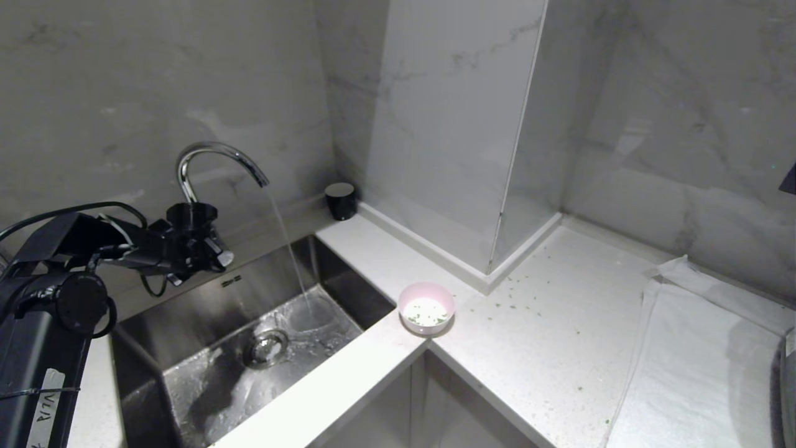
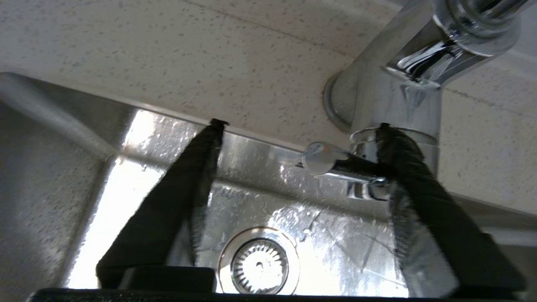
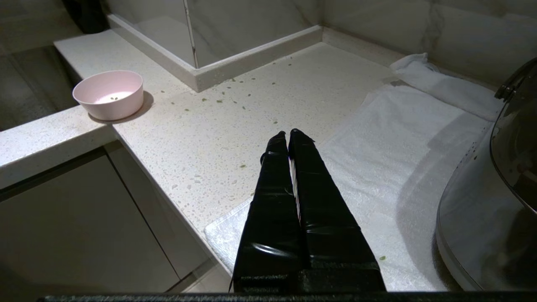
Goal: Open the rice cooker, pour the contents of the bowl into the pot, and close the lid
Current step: Turn on the tap
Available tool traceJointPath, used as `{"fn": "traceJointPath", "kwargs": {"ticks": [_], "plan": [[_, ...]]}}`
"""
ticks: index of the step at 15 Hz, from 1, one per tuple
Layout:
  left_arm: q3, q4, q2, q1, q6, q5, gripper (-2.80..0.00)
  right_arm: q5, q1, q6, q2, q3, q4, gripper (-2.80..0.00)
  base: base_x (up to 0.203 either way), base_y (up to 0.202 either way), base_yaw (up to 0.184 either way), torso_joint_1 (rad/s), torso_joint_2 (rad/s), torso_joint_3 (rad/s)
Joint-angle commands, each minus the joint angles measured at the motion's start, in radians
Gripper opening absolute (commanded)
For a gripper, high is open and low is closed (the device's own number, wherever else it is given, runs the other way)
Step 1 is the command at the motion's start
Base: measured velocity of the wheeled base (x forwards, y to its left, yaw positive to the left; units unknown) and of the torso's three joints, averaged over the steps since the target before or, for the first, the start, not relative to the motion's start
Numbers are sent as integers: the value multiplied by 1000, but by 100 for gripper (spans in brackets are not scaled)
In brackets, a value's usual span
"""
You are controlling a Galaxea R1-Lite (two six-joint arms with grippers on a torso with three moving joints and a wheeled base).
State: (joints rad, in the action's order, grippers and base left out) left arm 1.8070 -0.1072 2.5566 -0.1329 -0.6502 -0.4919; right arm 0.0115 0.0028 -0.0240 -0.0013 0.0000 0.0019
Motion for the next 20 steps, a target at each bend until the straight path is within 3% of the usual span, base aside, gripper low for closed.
{"fn": "traceJointPath", "kwargs": {"ticks": [1, 8, 14, 15, 17, 20], "plan": [[-27, -5, -31, 9, -6, 0, 0, 1, 0, -1, 1, 2, 0, -280, 0, 0, 0, 0, 0, 0], [-54, -6, -62, 17, -19, 7, 0, 1, 0, 1, 1, 2, 0, -280, 0, 0, 0, 0, 0, 0], [-322, 3, -279, 101, -62, 64, 0, 1, 0, -1, 1, 2, 0, -280, 0, 0, 0, 0, 0, 0], [-352, 2, -304, 131, -62, 79, 0, 1, 0, -1, 1, 2, 0, -280, 0, 0, 0, 0, 0, 0], [-432, -1, -366, 201, -51, 173, 0, 1, 0, -1, 1, 2, 0, -280, 0, 0, 0, 0, 0, 0], [-542, -8, -458, 324, 39, 274, 0, 1, 0, -1, 1, 2, 0, -280, 0, 0, 0, 0, 0, 0]]}}
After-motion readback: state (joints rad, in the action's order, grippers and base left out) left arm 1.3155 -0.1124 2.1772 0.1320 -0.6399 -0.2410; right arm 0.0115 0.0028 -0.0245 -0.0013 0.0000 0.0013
